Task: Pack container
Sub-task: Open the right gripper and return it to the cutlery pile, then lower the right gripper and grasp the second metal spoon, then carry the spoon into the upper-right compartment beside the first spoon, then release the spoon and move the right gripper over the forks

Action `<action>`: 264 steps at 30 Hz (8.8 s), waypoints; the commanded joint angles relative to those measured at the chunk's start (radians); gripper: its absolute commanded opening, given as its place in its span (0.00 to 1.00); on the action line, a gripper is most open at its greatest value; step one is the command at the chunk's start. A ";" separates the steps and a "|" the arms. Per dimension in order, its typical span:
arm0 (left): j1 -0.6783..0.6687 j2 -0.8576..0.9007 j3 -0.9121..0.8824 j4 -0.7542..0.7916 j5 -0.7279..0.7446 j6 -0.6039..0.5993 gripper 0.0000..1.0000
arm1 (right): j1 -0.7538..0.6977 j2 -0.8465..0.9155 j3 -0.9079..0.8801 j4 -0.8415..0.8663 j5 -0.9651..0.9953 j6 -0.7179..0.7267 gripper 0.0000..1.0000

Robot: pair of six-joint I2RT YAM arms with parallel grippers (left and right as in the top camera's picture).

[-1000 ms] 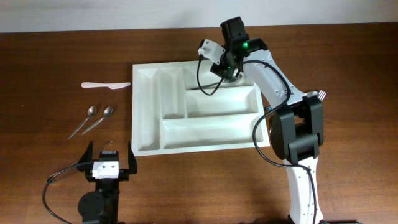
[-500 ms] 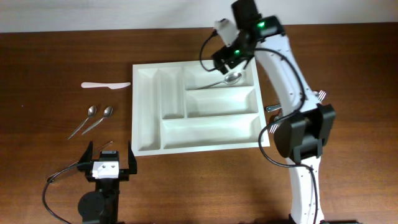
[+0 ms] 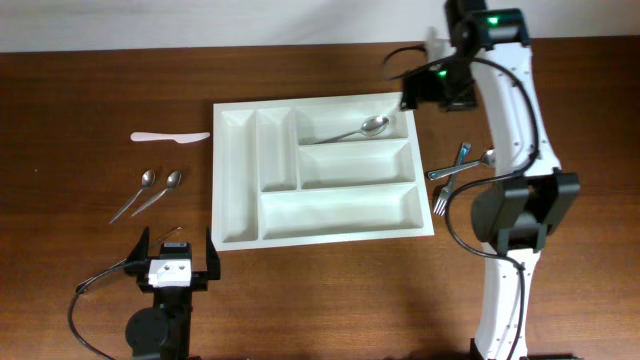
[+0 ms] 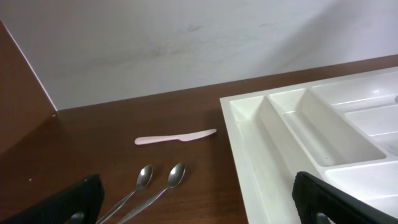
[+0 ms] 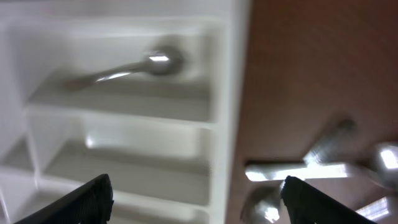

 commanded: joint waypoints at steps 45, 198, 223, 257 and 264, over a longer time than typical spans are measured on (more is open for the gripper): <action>0.006 -0.008 -0.005 -0.002 0.008 -0.011 0.99 | -0.048 -0.028 -0.509 0.149 0.392 1.084 0.85; 0.006 -0.008 -0.005 -0.002 0.008 -0.011 0.99 | 0.301 0.073 -0.125 0.440 0.412 1.469 0.04; 0.006 -0.008 -0.005 -0.002 0.008 -0.011 0.99 | 0.333 0.118 -0.129 0.443 0.377 1.350 0.32; 0.006 -0.008 -0.005 -0.002 0.008 -0.011 0.99 | 0.024 0.004 -0.140 0.041 0.515 0.579 0.87; 0.006 -0.008 -0.005 -0.002 0.008 -0.011 0.99 | 0.024 0.004 -0.145 0.022 0.512 0.607 0.86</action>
